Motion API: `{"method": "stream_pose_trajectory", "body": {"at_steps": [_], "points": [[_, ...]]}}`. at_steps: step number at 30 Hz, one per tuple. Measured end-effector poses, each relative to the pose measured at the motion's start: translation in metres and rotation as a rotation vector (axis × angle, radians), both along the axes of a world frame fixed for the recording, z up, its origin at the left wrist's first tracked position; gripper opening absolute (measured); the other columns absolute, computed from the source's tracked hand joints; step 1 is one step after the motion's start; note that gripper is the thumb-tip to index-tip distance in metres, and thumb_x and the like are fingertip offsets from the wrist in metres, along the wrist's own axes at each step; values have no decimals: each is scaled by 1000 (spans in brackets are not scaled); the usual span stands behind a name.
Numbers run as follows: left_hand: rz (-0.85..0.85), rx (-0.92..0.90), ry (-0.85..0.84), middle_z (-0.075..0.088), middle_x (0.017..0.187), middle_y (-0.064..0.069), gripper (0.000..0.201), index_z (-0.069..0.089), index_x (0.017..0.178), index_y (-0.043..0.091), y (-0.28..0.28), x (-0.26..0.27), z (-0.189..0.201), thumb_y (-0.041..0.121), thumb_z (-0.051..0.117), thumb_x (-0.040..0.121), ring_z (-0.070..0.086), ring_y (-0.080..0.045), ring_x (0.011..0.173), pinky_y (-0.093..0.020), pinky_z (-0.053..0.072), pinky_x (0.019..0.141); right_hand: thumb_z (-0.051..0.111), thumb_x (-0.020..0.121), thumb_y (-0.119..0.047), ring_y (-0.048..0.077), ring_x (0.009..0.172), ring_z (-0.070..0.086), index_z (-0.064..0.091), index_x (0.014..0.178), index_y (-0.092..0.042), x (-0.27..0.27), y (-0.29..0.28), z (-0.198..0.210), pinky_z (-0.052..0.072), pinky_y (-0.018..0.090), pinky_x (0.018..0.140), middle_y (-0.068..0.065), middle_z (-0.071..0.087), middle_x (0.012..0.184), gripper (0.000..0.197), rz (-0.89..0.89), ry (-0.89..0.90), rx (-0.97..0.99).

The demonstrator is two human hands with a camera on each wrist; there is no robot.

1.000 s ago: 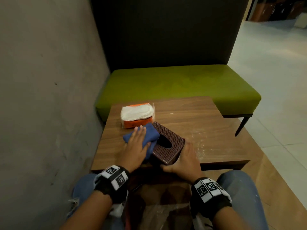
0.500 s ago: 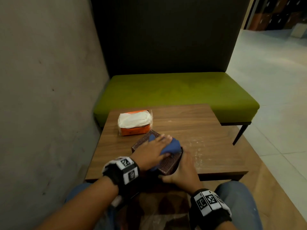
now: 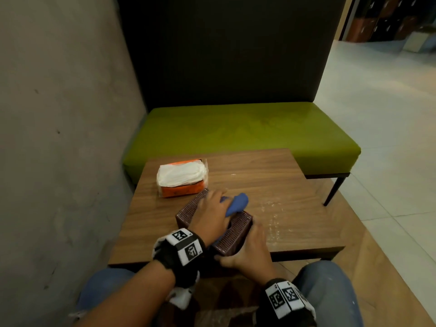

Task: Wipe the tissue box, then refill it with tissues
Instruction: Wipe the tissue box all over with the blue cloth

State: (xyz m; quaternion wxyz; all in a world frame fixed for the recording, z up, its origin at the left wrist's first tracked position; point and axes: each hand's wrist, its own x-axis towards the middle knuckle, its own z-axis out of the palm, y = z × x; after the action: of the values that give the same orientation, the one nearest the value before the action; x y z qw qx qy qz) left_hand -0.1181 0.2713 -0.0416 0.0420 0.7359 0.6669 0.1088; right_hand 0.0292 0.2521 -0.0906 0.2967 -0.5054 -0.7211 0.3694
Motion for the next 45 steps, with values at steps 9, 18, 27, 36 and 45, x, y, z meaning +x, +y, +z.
{"method": "stream_pose_trajectory", "body": {"at_steps": [9, 18, 27, 36, 45], "points": [[-291, -60, 18, 13, 157, 11, 61, -3, 147, 37, -54, 8, -5, 48, 23, 93, 18, -11, 141, -40, 24, 104, 5, 74, -87, 13, 143, 24, 15, 153, -22, -4, 9, -21, 11, 22, 116, -1, 21, 158, 103, 118, -160, -45], [-38, 56, -84, 41, 147, 3, 50, 39, 141, 24, -15, -20, -11, 25, 37, 91, 34, -18, 138, -34, 28, 108, 75, 33, -60, 12, 112, 43, 33, 131, -17, -1, 3, 1, 43, 33, 98, -8, 37, 115, 115, -5, -90, -13], [-271, 181, -206, 50, 139, -1, 51, 50, 132, 20, -66, -19, -23, 11, 39, 83, 42, -14, 129, -29, 31, 102, 73, 33, -60, 21, 118, 46, 30, 134, -11, 3, 6, 6, 41, 48, 102, -1, 42, 121, 120, 2, -170, -55], [129, 220, -456, 53, 128, -6, 50, 54, 130, 16, -56, -69, -27, 19, 41, 82, 40, -18, 119, -21, 27, 104, 85, 35, -59, 15, 121, 45, 30, 130, -27, 13, 14, 16, 43, 40, 103, -6, 43, 126, 115, 70, -153, -107], [105, 278, -454, 50, 128, -1, 50, 51, 133, 24, -93, -39, -37, 21, 43, 84, 35, -7, 118, -25, 32, 101, 52, 96, -32, 21, 137, 32, 26, 148, -16, -15, 0, 29, 26, 30, 110, 5, 33, 149, 60, -104, 93, -155]]}}
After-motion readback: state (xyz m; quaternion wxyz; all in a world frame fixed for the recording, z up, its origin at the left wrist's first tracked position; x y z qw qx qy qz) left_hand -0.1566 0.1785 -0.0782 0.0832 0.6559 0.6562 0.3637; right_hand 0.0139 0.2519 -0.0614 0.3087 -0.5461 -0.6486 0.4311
